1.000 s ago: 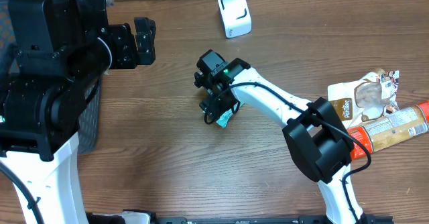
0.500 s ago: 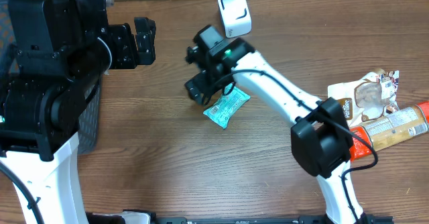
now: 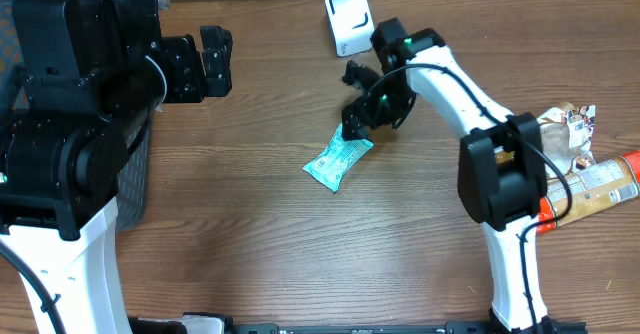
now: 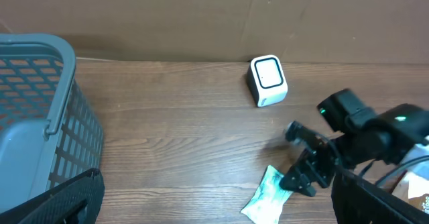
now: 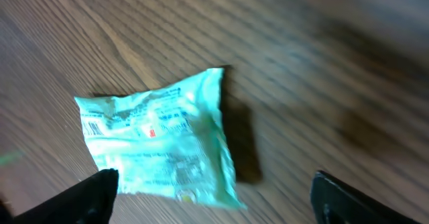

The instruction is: Scan the item barcode

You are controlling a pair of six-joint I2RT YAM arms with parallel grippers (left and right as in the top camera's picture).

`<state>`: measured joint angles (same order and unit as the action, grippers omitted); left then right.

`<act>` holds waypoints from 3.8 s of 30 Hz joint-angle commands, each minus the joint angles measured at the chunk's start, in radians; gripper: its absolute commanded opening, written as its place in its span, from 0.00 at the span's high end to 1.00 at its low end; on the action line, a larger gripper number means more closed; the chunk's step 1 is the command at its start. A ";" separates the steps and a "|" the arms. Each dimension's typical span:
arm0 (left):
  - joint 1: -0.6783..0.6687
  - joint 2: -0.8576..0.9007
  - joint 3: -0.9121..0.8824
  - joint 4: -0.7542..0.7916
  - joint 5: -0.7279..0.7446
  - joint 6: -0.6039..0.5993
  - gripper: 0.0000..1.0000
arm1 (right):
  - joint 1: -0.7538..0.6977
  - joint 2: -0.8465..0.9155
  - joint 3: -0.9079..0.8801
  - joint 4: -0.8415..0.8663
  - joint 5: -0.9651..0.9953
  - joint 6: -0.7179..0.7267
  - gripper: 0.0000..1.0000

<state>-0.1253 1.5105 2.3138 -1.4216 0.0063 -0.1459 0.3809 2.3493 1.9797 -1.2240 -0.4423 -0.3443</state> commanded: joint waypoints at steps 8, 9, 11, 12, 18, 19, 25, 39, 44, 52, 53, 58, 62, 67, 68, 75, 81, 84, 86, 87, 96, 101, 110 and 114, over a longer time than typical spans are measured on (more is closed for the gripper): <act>-0.002 0.006 -0.001 0.003 -0.010 0.019 0.00 | 0.039 0.054 0.016 0.008 -0.136 0.028 0.32; -0.002 0.006 -0.001 0.003 -0.010 0.019 0.00 | 0.041 0.054 0.012 0.016 -0.137 0.053 0.36; -0.002 0.006 -0.001 0.003 -0.010 0.019 0.00 | 0.043 0.054 -0.006 0.046 -0.137 0.126 0.45; -0.002 0.006 -0.001 0.003 -0.010 0.019 0.00 | 0.044 0.054 -0.020 0.067 -0.137 0.175 0.49; -0.002 0.006 -0.001 0.003 -0.010 0.019 0.01 | 0.050 0.054 -0.158 0.209 -0.136 0.443 0.74; -0.002 0.006 -0.001 0.003 -0.010 0.019 0.00 | 0.050 0.054 -0.182 0.226 -0.136 0.473 0.80; -0.002 0.006 -0.001 0.003 -0.010 0.019 0.00 | 0.044 0.054 -0.192 0.248 -0.135 0.562 0.96; -0.002 0.006 -0.001 0.003 -0.010 0.019 0.00 | -0.034 0.040 -0.184 0.253 -0.003 0.999 0.96; -0.002 0.006 -0.001 0.003 -0.010 0.019 0.00 | -0.034 -0.017 -0.183 0.235 -0.003 0.940 0.96; -0.002 0.006 -0.001 0.003 -0.010 0.019 0.01 | -0.021 -0.128 -0.183 0.198 -0.001 0.912 0.35; -0.002 0.006 -0.001 0.003 -0.010 0.019 0.00 | -0.019 -0.128 -0.183 0.181 -0.004 0.900 0.26; -0.002 0.006 -0.001 0.003 -0.010 0.019 0.00 | -0.001 -0.125 -0.194 0.134 -0.022 0.629 0.04; -0.002 0.006 -0.001 0.003 -0.010 0.019 0.00 | -0.008 -0.119 -0.194 0.132 -0.023 0.446 0.03; -0.002 0.006 -0.001 0.003 -0.010 0.019 0.01 | -0.028 -0.080 -0.194 0.138 -0.131 0.322 0.10; -0.002 0.006 -0.001 0.003 -0.010 0.019 0.00 | -0.029 -0.060 -0.194 0.137 -0.171 0.281 0.12; -0.002 0.006 -0.001 0.003 -0.010 0.019 0.00 | 0.005 0.012 -0.194 0.144 -0.235 0.285 0.17; -0.002 0.006 -0.001 0.003 -0.010 0.019 0.00 | 0.053 0.069 -0.194 0.223 -0.251 0.457 0.49; -0.002 0.006 -0.001 0.003 -0.010 0.019 0.00 | 0.069 0.095 -0.194 0.278 -0.252 0.544 0.67; -0.002 0.006 -0.001 0.003 -0.010 0.019 0.00 | 0.075 0.108 -0.194 0.306 -0.253 0.568 0.80; -0.002 0.006 -0.001 0.003 -0.010 0.019 0.00 | 0.077 0.111 -0.194 0.317 -0.253 0.575 0.83; -0.002 0.006 -0.001 0.003 -0.010 0.019 0.00 | 0.047 0.092 -0.179 0.336 -0.304 0.576 0.96; -0.002 0.006 -0.001 0.003 -0.010 0.019 0.00 | -0.010 -0.049 -0.150 0.274 -0.299 0.525 0.96; -0.002 0.006 -0.001 0.003 -0.010 0.019 0.00 | -0.049 -0.438 -0.150 0.190 -0.049 0.469 0.96; -0.002 0.006 -0.001 0.003 -0.010 0.019 0.00 | -0.050 -0.543 -0.150 0.167 -0.044 0.447 0.96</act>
<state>-0.1253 1.5105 2.3138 -1.4212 0.0059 -0.1459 0.3237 1.8774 1.8091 -1.0492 -0.5255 0.1364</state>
